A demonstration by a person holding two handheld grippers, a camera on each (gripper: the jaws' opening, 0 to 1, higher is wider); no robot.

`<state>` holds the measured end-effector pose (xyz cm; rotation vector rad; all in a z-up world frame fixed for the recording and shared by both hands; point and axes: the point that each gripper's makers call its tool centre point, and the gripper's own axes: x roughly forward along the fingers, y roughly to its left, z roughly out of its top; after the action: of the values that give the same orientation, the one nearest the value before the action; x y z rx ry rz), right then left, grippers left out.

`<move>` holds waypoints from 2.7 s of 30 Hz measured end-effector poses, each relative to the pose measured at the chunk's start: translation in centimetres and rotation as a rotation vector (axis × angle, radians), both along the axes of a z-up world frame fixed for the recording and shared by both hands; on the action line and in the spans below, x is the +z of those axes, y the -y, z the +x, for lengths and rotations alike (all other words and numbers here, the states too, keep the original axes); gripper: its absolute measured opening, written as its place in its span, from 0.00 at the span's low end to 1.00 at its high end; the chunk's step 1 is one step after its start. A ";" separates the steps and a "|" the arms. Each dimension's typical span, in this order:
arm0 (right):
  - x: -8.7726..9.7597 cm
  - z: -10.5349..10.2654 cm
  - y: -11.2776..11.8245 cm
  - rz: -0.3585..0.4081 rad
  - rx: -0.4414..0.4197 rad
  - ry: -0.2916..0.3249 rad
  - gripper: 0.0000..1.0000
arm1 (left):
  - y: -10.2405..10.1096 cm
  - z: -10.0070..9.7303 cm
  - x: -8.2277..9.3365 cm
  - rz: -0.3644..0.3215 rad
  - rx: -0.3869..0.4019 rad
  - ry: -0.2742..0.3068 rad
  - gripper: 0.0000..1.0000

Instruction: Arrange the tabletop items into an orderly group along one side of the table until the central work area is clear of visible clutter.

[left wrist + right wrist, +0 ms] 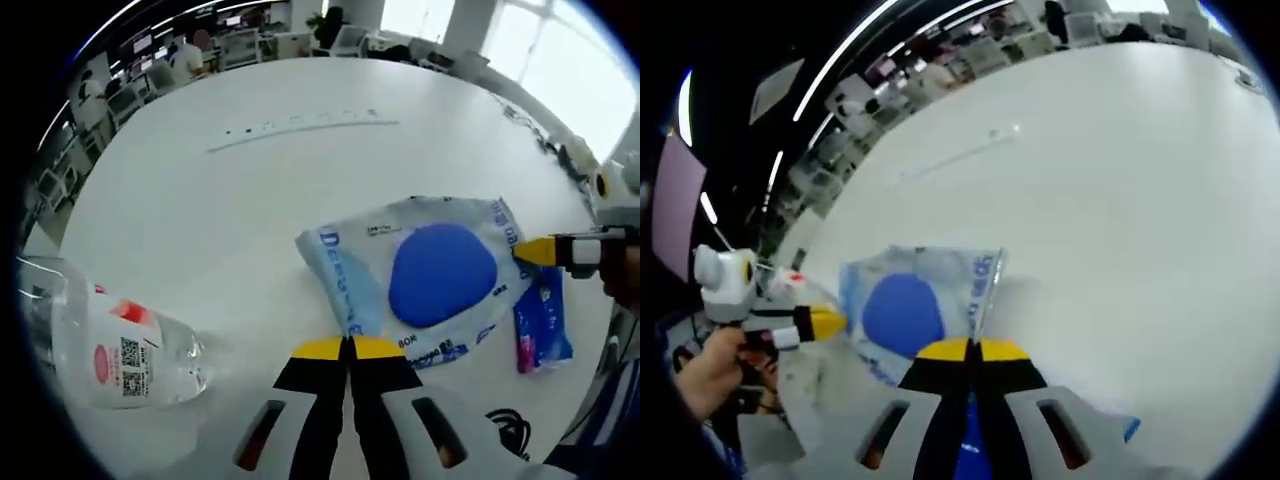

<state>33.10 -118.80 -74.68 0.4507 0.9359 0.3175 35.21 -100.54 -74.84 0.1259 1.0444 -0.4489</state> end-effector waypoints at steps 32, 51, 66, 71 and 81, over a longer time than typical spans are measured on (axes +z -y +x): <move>-0.9 0.8 0.1 0.003 -0.038 -0.031 0.00 | -0.3 0.6 -1.2 0.010 0.074 0.029 0.01; 0.4 1.0 -0.9 -0.026 0.001 0.024 0.29 | 0.1 0.0 -0.1 -0.022 0.081 0.039 0.24; 2.4 1.4 -1.4 -0.031 -0.008 0.137 0.72 | 0.2 -0.2 2.9 -0.060 0.031 0.129 0.39; 3.4 1.3 -1.8 -0.021 0.014 0.173 0.77 | 0.4 -0.6 3.9 -0.073 0.007 0.152 0.52; 5.3 -0.2 -2.1 -0.023 0.076 0.226 0.88 | 1.5 -2.1 6.4 -0.072 -0.092 0.223 0.68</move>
<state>32.90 -116.73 -69.36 0.3509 0.7359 0.4175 33.09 -102.06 -68.43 0.1565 0.8054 -0.5420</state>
